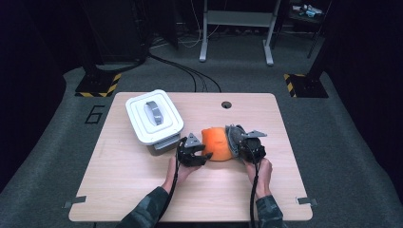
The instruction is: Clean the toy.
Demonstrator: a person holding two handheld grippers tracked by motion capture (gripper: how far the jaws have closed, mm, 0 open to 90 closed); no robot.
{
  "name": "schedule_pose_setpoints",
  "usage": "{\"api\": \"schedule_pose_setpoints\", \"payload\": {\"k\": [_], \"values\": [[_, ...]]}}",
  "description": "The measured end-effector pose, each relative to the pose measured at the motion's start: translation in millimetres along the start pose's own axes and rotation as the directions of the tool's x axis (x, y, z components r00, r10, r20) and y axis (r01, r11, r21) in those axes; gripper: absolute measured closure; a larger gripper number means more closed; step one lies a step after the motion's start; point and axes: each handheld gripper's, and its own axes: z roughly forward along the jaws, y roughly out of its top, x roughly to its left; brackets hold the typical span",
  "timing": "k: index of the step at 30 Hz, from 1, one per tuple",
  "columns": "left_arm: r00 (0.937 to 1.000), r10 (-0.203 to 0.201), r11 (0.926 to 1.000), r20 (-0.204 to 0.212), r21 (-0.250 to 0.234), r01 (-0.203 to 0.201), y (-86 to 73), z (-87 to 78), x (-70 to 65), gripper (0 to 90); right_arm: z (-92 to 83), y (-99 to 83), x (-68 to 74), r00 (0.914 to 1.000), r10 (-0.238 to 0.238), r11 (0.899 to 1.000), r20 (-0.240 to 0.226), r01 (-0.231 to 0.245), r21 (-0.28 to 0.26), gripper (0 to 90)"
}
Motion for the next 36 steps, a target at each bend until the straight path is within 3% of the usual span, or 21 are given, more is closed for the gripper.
{"api": "schedule_pose_setpoints", "payload": {"k": [2,5,7,8,11,15,20,24,25,30,36], "values": [[0.9987,0.039,0.9991,-0.033,0.018,-0.038,-0.3,1.9,-4.3,42.9,0.1,0.1,0.3,1.0000,-0.007,1.000,0.005,0.007,-0.007,74.8],[0.9961,0.066,0.9966,-0.059,0.053,-0.063,-0.3,6.5,-7.9,42.6,-0.7,0.2,0.6,1.0000,-0.003,1.000,0.003,0.003,-0.005,74.8],[0.9948,0.075,0.9963,-0.070,0.048,-0.071,-0.5,8.3,-7.0,50.1,-1.3,-0.3,-0.7,0.9997,-0.023,1.000,0.002,0.023,-0.009,74.8],[0.9949,0.073,0.9964,-0.070,0.048,-0.070,-0.7,8.6,-6.0,55.6,-1.3,-0.1,0.6,1.0000,-0.008,1.000,0.005,0.008,-0.012,74.8],[0.9967,0.049,0.9981,-0.064,0.040,-0.047,-0.5,9.3,-4.1,68.7,-4.3,-0.3,0.7,0.9998,-0.018,0.999,0.002,0.018,-0.026,74.7],[0.9972,0.033,0.9988,-0.066,0.038,-0.031,1.7,8.7,-1.8,75.4,-15.7,1.3,6.1,0.9998,-0.021,0.998,-0.006,0.020,-0.059,74.6],[0.9974,0.014,0.9995,-0.070,0.030,-0.012,2.8,9.4,-0.3,76.6,-29.9,6.1,27.8,0.9963,-0.070,0.993,-0.051,0.064,-0.098,74.6],[0.9978,0.012,0.9994,-0.066,0.033,-0.009,2.6,9.7,-0.1,77.5,-24.5,10.4,51.3,0.9891,-0.130,0.989,-0.069,0.124,-0.085,74.7],[0.9979,0.018,0.9991,-0.062,0.039,-0.015,2.2,9.2,1.1,78.2,-20.0,10.4,53.8,0.9895,-0.136,0.988,-0.048,0.132,-0.081,74.9],[0.9988,0.011,0.9995,-0.048,0.031,-0.009,1.2,9.0,2.4,80.0,-9.7,7.0,36.0,0.9957,-0.085,0.995,-0.037,0.083,-0.050,75.3],[0.9993,0.002,0.9994,-0.037,0.034,0.000,0.4,9.1,3.8,80.3,4.0,-1.4,-0.8,0.9996,-0.005,1.000,0.028,0.004,0.009,75.3]]}}
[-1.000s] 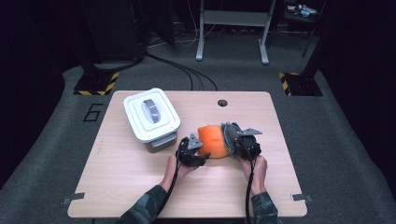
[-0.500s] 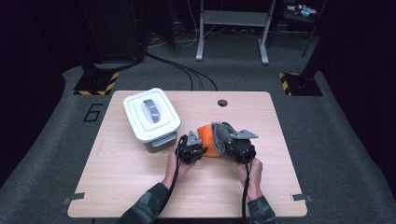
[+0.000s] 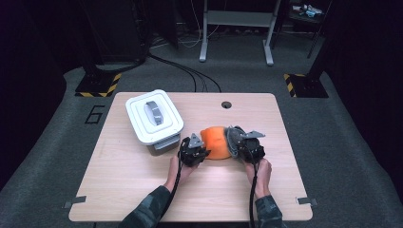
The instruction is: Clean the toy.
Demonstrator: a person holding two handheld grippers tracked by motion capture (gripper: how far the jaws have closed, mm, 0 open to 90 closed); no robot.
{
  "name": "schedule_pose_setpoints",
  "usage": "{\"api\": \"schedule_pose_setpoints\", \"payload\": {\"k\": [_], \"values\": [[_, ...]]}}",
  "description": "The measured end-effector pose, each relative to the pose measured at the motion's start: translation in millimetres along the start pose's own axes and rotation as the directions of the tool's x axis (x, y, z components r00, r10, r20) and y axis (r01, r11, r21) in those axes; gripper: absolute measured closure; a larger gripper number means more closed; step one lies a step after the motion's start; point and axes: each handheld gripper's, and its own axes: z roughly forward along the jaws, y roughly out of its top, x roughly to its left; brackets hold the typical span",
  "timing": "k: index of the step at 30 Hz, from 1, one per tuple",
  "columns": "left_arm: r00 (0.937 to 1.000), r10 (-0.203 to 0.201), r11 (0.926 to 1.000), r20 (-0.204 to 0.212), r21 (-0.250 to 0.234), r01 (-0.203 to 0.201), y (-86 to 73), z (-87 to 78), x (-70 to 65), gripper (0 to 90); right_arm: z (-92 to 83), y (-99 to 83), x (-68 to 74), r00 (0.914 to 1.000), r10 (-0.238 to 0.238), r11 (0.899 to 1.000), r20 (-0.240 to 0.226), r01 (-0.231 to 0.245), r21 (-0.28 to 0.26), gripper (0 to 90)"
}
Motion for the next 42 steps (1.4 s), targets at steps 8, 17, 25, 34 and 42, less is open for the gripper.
{"api": "schedule_pose_setpoints", "payload": {"k": [8,17,25,34,42], "values": [[0.9998,-0.017,0.9998,0.012,-0.004,0.017,-1.5,-0.2,3.6,80.2,-20.6,2.1,3.1,0.9999,-0.009,0.999,-0.006,0.009,-0.038,74.7],[0.9999,-0.008,1.0000,0.014,-0.003,0.008,-0.2,-2.7,1.9,66.4,-13.0,11.5,28.0,0.9960,-0.065,0.997,-0.061,0.062,-0.040,74.8],[0.9969,0.068,0.9960,-0.041,0.060,-0.065,-4.2,1.0,-7.2,60.8,-10.5,12.0,19.9,0.9970,-0.036,0.999,-0.068,0.034,-0.028,74.6],[0.9989,0.046,0.9986,-0.009,0.025,-0.046,5.5,0.4,-7.8,81.4,-32.1,10.4,27.8,0.9955,-0.056,0.995,-0.076,0.049,-0.092,74.0],[0.9990,0.034,0.9993,0.029,0.012,-0.035,5.2,-0.3,-12.4,83.2,-17.9,8.1,39.0,0.9933,-0.093,0.994,-0.069,0.089,-0.065,74.6]]}}
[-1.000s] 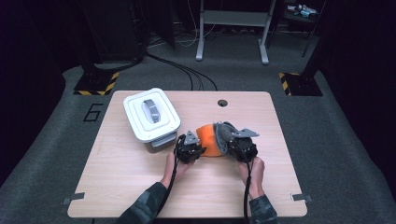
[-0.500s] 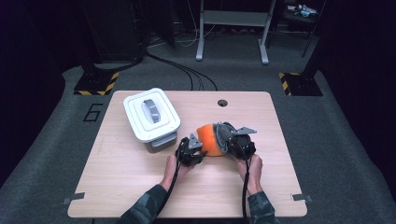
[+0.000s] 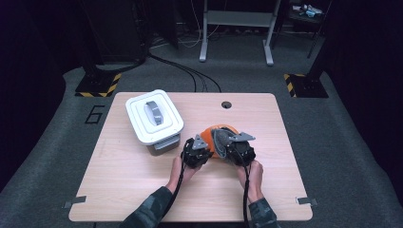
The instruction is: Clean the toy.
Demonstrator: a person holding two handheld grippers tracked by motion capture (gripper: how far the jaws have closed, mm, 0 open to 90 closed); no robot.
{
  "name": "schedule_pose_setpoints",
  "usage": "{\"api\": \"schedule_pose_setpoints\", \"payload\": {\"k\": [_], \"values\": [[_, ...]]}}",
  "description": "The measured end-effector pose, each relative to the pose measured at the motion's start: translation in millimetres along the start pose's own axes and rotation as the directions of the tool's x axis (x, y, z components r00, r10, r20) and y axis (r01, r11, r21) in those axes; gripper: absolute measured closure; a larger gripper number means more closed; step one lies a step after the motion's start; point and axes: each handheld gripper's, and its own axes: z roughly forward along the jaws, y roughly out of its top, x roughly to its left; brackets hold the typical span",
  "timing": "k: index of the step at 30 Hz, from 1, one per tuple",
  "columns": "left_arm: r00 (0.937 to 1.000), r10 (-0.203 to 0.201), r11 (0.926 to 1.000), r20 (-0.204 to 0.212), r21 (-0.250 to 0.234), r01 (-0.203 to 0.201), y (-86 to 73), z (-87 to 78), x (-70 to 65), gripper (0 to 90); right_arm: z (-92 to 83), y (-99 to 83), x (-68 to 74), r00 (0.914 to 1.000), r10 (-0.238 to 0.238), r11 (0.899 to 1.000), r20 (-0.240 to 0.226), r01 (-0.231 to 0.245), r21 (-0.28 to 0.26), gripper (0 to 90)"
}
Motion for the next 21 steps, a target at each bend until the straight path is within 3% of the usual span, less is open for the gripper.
{"api": "schedule_pose_setpoints", "payload": {"k": [6,11,13,17,20,21], "values": [[1.0000,-0.001,1.0000,0.009,-0.004,0.001,-1.8,1.2,0.2,83.4,9.6,-8.2,-25.2,0.9965,0.061,0.997,0.058,-0.064,0.043,74.7],[0.9997,-0.020,0.9997,0.014,-0.015,0.020,-3.7,1.3,3.2,83.3,9.6,-8.7,-37.9,0.9929,0.073,0.995,0.094,-0.080,0.063,74.4],[0.9995,-0.028,0.9995,0.013,-0.014,0.028,-5.2,0.4,5.1,83.3,1.4,-8.5,-34.1,0.9935,0.085,0.995,0.076,-0.088,0.039,74.2],[0.9988,-0.041,0.9990,0.027,-0.018,0.041,-7.7,-0.4,8.3,83.2,-14.7,-5.8,-15.2,0.9988,0.049,0.998,0.003,-0.049,-0.024,74.1],[0.9989,-0.043,0.9988,0.020,-0.022,0.043,-8.5,-0.4,8.1,83.3,-10.6,-4.2,2.1,0.9997,0.010,1.000,-0.024,-0.010,-0.006,74.2],[0.9989,-0.042,0.9990,0.020,-0.016,0.043,-8.7,-0.8,8.5,83.3,-7.0,-4.4,4.7,1.0000,0.001,1.000,-0.007,-0.001,0.003,74.3]]}}
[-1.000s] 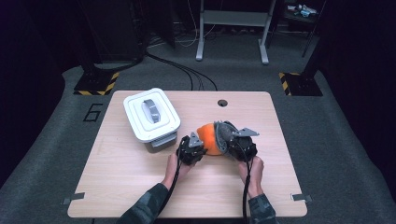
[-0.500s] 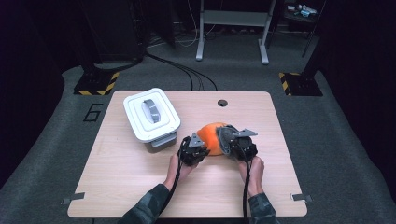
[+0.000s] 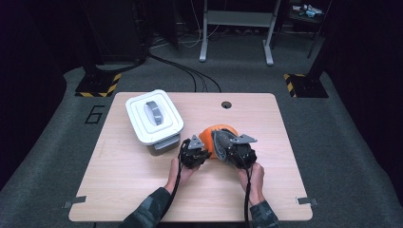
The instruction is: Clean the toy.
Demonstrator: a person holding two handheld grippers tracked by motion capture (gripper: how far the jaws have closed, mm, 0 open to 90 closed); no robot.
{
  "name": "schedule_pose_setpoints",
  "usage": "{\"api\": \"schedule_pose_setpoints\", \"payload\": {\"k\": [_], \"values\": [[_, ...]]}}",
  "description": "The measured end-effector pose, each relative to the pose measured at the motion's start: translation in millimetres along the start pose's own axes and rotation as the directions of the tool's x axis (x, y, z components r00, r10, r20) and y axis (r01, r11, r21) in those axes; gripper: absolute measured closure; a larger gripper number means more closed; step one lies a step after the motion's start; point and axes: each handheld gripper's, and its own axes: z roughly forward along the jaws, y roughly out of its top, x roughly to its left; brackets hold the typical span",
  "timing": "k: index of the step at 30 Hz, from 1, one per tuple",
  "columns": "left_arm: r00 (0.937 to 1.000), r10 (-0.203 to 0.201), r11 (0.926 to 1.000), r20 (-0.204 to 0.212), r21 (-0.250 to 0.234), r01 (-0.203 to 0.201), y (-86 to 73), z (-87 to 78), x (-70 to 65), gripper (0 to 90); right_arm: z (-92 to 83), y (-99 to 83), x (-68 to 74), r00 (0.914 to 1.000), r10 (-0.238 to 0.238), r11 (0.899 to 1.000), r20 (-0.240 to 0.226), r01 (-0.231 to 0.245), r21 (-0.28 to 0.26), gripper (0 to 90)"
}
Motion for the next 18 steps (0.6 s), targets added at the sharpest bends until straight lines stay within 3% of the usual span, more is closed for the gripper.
{"api": "schedule_pose_setpoints", "payload": {"k": [2,5,8,10,13,15,18], "values": [[0.9999,-0.003,1.0000,0.010,-0.002,0.003,-0.7,-0.2,0.3,83.4,7.2,-1.6,-3.7,1.0000,0.007,1.000,0.007,-0.007,0.013,74.5],[0.9998,0.010,1.0000,0.019,0.001,-0.010,-0.3,0.4,-2.5,84.1,17.2,-5.7,-17.8,0.9967,0.026,0.999,0.077,-0.030,0.041,74.7],[0.9997,-0.005,1.0000,0.026,-0.001,0.005,-1.7,1.6,-4.0,84.2,22.3,-9.5,-32.5,0.9915,0.034,0.996,0.126,-0.044,0.079,74.6],[0.9994,-0.023,0.9997,0.027,-0.007,0.023,-3.0,1.2,-2.8,84.1,20.8,-11.7,-41.2,0.9919,0.064,0.994,0.110,-0.072,0.079,74.2],[0.9980,-0.051,0.9986,0.039,-0.010,0.051,-4.9,1.1,-0.2,83.9,6.1,-11.7,-41.1,0.9922,0.104,0.994,0.068,-0.106,0.028,74.0],[0.9977,-0.052,0.9986,0.044,-0.009,0.052,-4.7,1.4,-1.2,83.6,0.6,-9.7,-33.9,0.9956,0.090,0.996,0.027,-0.090,-0.002,73.8],[0.9970,-0.033,0.9995,0.070,0.004,0.033,-3.9,4.0,-8.3,82.8,1.8,-2.6,-19.4,0.9982,0.040,0.999,0.044,-0.040,-0.006,73.8]]}}
